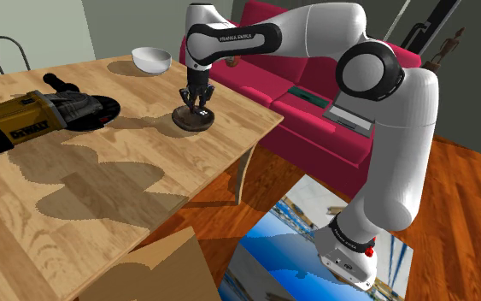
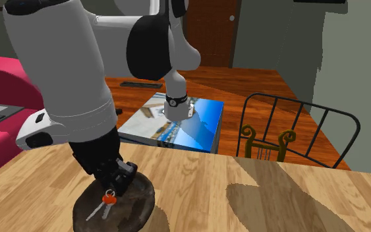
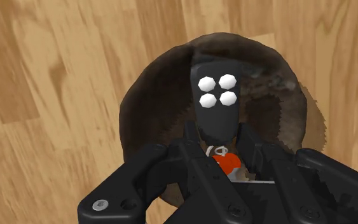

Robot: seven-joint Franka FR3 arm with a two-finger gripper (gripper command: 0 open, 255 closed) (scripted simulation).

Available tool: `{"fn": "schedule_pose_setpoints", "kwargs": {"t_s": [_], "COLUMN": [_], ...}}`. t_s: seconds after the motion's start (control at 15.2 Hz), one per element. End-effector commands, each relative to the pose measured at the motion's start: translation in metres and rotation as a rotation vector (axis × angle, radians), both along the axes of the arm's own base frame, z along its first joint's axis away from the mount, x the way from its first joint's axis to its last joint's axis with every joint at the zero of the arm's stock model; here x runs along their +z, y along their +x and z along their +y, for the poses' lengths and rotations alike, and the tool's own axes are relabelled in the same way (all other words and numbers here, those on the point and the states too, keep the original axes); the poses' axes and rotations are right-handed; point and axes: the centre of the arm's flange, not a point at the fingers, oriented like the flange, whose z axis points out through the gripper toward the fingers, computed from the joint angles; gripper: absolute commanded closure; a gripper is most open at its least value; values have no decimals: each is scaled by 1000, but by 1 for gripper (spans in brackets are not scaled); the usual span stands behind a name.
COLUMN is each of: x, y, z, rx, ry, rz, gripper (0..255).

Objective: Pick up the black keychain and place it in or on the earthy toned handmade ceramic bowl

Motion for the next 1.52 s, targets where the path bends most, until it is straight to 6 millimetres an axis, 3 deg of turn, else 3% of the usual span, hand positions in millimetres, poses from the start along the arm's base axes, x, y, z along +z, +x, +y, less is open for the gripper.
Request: {"fn": "schedule_pose_setpoints", "kwargs": {"t_s": [0.0, 0.07, 0.59, 0.66, 0.99, 1.25, 1.45], "x": [-11, -18, -18, -18, -18, 32, 32], "y": [0, 0, 0, 0, 0, 2, 2], "z": [0, 0, 0, 0, 0, 1, 1], "rx": [0, 0, 0, 0, 0, 0, 0], "ry": [0, 0, 0, 0, 0, 0, 0], "rz": [-1, -1, 0, 0, 0, -1, -1], "gripper": [255, 255, 255, 0, 0, 0, 0]}}
